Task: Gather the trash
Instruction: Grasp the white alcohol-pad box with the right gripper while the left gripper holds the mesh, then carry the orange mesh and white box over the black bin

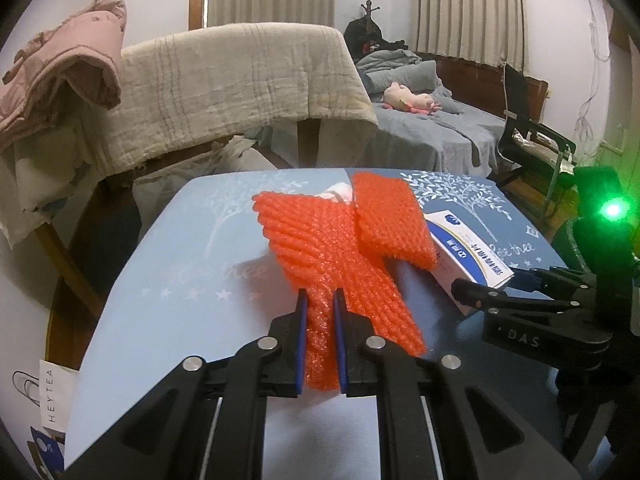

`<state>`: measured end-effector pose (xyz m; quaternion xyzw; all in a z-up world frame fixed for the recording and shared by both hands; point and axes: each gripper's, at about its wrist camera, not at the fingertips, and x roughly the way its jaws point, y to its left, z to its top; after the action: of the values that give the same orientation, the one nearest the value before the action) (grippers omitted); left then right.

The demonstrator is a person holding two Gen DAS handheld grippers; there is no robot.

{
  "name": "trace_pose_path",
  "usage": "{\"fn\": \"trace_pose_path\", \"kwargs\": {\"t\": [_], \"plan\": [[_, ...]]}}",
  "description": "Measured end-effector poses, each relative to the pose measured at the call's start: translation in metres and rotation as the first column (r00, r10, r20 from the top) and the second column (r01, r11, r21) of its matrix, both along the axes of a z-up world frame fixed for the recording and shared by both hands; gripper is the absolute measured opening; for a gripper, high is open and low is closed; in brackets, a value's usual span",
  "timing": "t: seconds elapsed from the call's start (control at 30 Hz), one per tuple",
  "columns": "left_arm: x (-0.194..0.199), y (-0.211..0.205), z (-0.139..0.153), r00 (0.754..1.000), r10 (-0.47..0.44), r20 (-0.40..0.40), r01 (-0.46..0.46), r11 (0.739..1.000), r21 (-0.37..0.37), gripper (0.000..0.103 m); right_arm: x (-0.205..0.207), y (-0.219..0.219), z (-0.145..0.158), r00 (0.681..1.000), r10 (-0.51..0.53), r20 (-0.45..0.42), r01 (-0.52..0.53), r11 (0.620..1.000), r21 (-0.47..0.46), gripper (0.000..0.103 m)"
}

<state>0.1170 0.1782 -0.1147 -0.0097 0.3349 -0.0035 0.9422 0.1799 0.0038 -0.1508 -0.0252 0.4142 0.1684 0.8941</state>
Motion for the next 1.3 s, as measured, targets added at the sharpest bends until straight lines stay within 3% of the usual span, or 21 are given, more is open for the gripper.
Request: {"fn": "trace_pose_path", "kwargs": {"t": [0.8, 1.3], "plan": [[-0.029, -0.051, 0.066, 0.985, -0.106, 0.135, 0.108, 0.994, -0.007, 0.012, -0.048, -0.075, 0.073, 0.985, -0.094, 0.143, 0.089, 0.995, 0.045, 0.054], [-0.030, -0.093, 0.081, 0.971, -0.173, 0.165, 0.178, 0.984, -0.012, 0.012, -0.074, -0.121, 0.100, 0.968, -0.161, 0.195, 0.150, 0.986, 0.070, 0.054]]}}
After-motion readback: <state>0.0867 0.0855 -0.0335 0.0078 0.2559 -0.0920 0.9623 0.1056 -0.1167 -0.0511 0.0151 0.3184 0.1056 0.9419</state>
